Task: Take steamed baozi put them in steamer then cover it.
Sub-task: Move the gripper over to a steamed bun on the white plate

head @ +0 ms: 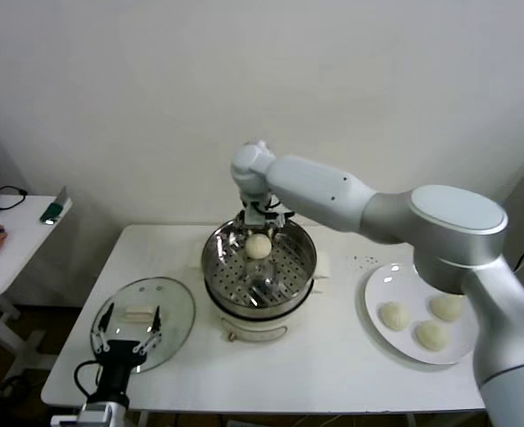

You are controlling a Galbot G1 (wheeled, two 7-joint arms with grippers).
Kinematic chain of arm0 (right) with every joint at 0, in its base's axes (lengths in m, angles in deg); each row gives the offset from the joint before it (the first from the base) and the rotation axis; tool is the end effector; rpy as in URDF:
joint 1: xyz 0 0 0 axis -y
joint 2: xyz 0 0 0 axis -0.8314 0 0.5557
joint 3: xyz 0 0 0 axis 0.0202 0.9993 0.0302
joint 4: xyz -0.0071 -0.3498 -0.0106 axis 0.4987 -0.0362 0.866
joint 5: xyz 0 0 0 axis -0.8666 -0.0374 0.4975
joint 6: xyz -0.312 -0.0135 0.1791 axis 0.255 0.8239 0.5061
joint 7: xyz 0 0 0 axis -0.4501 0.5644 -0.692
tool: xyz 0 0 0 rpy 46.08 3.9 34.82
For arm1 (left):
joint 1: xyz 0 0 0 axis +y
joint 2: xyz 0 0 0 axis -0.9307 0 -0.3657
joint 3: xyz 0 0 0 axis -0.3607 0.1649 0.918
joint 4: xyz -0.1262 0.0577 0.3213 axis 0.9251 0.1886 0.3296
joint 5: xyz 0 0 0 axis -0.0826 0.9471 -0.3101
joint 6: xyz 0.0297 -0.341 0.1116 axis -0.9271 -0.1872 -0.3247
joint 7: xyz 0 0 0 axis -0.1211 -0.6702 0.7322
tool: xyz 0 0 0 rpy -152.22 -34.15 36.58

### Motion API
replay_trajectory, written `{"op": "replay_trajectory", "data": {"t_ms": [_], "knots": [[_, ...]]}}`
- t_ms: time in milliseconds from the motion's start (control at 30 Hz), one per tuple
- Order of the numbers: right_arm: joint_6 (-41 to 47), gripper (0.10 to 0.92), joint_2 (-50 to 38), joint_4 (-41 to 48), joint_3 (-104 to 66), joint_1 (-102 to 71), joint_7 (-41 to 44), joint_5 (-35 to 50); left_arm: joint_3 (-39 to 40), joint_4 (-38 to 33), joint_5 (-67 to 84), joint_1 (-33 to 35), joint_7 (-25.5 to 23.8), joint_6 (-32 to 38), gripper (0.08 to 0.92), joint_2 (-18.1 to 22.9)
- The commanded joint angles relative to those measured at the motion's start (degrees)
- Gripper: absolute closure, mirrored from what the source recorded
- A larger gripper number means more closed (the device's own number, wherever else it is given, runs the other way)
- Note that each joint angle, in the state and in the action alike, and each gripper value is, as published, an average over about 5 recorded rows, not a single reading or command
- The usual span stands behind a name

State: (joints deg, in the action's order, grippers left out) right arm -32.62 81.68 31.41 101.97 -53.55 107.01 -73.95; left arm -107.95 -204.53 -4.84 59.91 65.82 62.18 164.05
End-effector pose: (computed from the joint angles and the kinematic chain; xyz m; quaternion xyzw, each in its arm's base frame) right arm 0.5956 0.1924 -0.0144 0.5913 -0.0854 0.8016 0.0240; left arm 0.1401 0.0563 -0.3203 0.0362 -0.9914 -0.1209 0.0335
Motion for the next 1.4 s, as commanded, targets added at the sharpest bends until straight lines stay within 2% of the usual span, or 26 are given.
{"op": "replay_trajectory", "data": {"t_ms": [33,133,267,433,667,900,1100,1400], "knots": [[16.19,0.203,-18.21,-13.1,10.62,13.53,-4.93,23.39,0.42,-0.2,0.44,0.23,0.08,-0.52,0.177,-1.03],[27.99,0.203,-26.01,-18.05,17.0,16.23,-9.98,31.98,0.67,-0.11,0.45,0.61,-0.12,-0.5,0.177,-1.21],[42.51,0.203,-35.1,-21.74,19.59,15.68,-9.01,41.04,0.83,0.24,0.52,0.94,-0.04,-0.24,0.177,-1.33],[48.36,0.203,-43.6,-23.46,20.3,11.78,-7.37,47.49,0.79,0.09,0.5,0.95,0.1,-0.32,0.177,-1.42],[48.7,0.203,-48.82,-21.81,13.2,-3.35,-5.92,37.64,0.67,-0.1,0.46,1.24,0.41,-0.55,0.177,-1.19],[45.36,0.203,-47.49,-15.94,0.78,-20.31,-5.24,25.5,-0.06,-0.18,0.49,2.52,0.54,-0.44,0.177,-1.09],[44.34,0.203,-45.01,-12.2,-3.4,-25.57,-5.01,22.26,-0.35,0.31,0.5,2.53,0.69,-0.47,0.177,-0.77],[44.37,0.203,-42.54,-9.93,-3.88,-26.71,-5.05,22.15,-0.64,0.91,0.29,2.02,0.83,-0.48,0.177,-0.92]]}}
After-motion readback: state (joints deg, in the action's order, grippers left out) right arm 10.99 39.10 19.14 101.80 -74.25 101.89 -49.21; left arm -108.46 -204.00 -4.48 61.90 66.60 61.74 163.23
